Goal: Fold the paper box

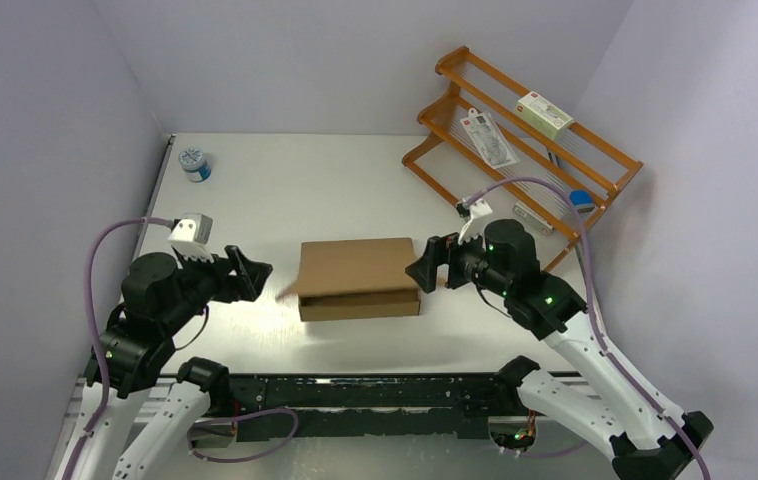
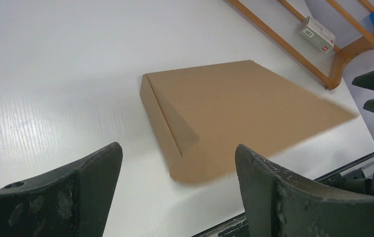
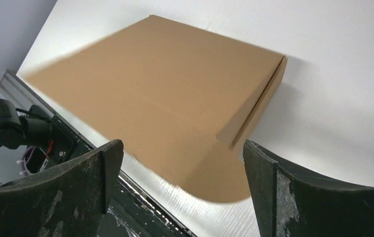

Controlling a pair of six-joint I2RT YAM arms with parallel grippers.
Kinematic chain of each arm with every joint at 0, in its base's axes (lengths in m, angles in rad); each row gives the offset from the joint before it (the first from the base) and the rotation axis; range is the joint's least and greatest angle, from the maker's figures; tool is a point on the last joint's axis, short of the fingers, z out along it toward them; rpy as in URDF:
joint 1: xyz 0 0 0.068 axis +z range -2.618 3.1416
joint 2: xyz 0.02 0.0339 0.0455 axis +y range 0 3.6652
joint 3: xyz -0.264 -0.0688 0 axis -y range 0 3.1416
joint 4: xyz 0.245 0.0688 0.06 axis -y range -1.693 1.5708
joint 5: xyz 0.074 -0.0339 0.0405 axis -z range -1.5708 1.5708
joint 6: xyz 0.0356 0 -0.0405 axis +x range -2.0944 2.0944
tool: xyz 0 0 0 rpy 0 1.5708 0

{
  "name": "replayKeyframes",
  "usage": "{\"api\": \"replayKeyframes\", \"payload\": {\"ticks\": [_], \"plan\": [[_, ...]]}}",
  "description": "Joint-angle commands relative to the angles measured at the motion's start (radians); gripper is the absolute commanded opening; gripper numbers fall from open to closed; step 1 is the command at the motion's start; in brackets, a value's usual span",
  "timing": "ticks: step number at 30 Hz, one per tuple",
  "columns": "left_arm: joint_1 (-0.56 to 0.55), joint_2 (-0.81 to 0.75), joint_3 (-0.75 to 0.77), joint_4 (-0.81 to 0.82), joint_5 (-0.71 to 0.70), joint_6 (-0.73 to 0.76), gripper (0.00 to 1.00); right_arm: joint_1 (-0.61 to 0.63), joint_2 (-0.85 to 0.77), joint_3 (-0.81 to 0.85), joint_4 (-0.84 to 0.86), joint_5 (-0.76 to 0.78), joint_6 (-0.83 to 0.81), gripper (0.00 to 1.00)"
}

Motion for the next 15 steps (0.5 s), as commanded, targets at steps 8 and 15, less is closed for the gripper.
{"api": "replayKeyframes", "payload": {"ticks": [8,15], "plan": [[-0.004,-0.025,-0.053,-0.037,0.032,-0.040,0.89,0.004,-0.089,-0.018,-0.065,-0.024,0.040,0.96],[-0.004,0.007,-0.140,0.055,0.102,-0.102,0.89,0.003,-0.045,-0.153,0.048,0.068,0.125,0.96]]}}
